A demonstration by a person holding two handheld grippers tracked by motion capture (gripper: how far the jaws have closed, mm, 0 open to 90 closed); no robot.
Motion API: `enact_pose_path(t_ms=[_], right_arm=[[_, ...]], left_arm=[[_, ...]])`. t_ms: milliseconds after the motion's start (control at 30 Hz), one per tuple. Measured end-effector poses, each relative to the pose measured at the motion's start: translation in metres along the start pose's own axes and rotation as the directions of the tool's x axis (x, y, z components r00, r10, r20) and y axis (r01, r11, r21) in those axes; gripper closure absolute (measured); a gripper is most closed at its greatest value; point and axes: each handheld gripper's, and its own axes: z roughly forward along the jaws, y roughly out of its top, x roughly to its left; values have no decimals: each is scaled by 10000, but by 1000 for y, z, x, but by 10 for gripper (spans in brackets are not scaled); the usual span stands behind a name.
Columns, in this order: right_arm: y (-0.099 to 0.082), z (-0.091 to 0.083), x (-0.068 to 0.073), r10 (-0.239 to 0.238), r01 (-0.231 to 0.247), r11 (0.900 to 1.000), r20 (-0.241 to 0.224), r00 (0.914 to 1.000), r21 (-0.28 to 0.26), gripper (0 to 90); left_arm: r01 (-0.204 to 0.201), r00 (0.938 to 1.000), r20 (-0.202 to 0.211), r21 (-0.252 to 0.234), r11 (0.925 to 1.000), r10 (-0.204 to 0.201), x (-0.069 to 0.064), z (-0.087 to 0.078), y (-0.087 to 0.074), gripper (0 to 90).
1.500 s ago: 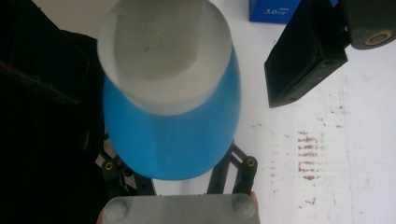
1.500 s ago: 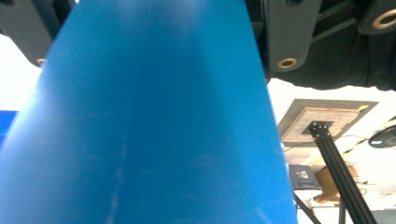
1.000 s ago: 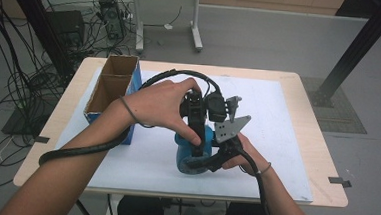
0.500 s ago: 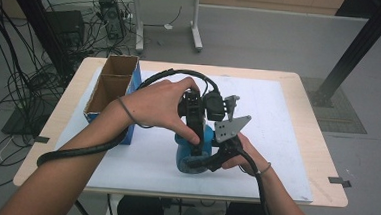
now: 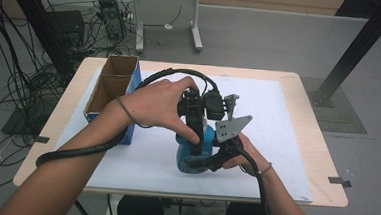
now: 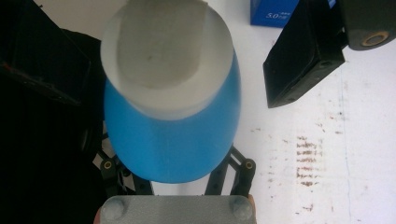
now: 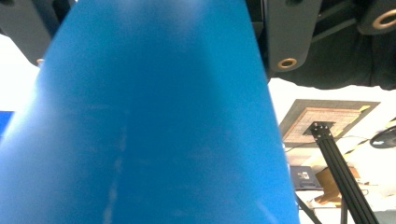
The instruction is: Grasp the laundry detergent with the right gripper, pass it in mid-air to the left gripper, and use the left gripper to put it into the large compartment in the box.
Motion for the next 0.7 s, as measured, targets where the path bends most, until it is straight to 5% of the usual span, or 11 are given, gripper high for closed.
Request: enact_pose_path(t_ms=[700], right_arm=[[3,-1,0,-73,74,10000,6,10000,-66,425]], left_arm=[[42,10000,-45,-5,10000,-42,-1,-2,-1,75]])
